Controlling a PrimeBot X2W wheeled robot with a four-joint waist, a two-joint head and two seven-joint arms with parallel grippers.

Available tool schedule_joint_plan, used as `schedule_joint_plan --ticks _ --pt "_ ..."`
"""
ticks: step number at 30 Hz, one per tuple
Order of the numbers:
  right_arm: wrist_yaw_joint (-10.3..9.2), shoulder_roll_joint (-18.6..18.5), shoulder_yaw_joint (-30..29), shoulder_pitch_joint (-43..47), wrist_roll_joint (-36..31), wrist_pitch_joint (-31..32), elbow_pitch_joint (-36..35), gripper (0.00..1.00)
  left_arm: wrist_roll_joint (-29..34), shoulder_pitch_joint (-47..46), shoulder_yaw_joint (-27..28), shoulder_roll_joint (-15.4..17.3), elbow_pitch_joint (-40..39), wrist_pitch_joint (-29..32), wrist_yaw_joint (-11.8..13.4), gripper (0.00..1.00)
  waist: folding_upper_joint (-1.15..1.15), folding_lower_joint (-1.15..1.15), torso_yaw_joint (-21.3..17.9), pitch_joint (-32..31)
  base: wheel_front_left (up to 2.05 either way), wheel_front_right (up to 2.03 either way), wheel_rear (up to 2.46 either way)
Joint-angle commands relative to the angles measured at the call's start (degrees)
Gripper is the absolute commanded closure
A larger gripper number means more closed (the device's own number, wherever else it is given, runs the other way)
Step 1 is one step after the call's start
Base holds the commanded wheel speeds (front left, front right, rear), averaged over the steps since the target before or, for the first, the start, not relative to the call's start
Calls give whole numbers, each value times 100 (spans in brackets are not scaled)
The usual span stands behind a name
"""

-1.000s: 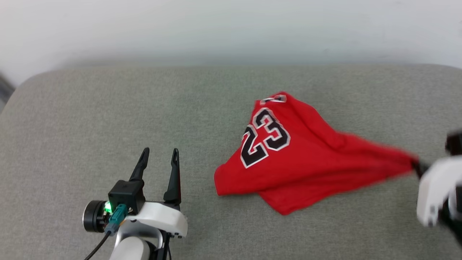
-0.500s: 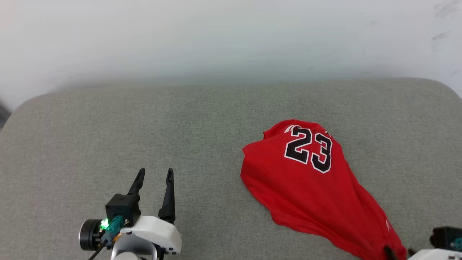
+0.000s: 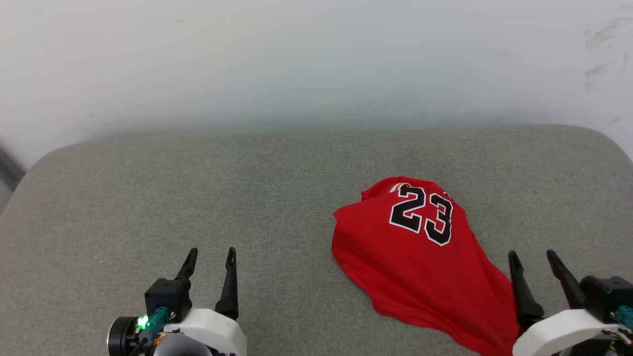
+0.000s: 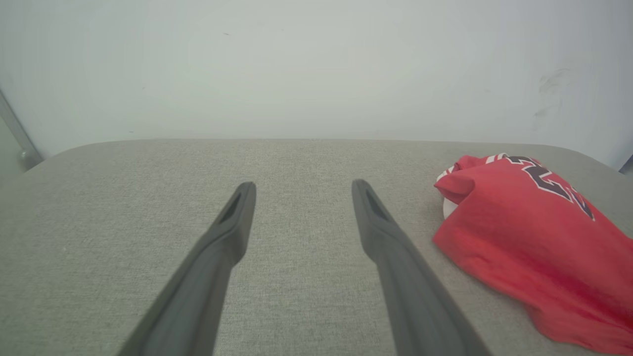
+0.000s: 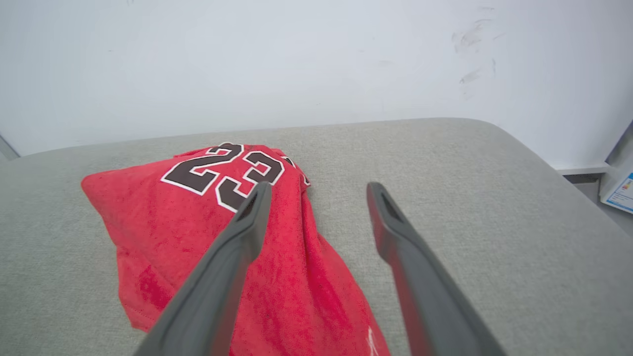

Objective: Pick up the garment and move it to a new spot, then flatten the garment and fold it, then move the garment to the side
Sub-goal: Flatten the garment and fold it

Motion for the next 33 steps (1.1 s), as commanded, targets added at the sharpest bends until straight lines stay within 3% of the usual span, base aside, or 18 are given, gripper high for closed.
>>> schedule_joint_plan --ticks 1,11,25,33 --pt "-3 25 142 -4 -49 -77 -93 0 -21 81 19 34 -14 4 27 0 0 1 -10 -22 0 0 0" --pt "-3 79 778 243 -90 -27 -849 0 -141 -32 -32 5 -58 170 -10 0 0 1 -73 -14 0 0 0" --pt "-3 89 1004 -184 -4 31 -1091 0 -487 -2104 -956 -189 804 2241 -1210 0 0 1 -804 815 0 0 0" --pt "-2 89 1085 -367 186 -184 -906 0 -572 -2703 -1302 40 1458 3316 -1477 0 0 1 -1208 1217 0 0 0"
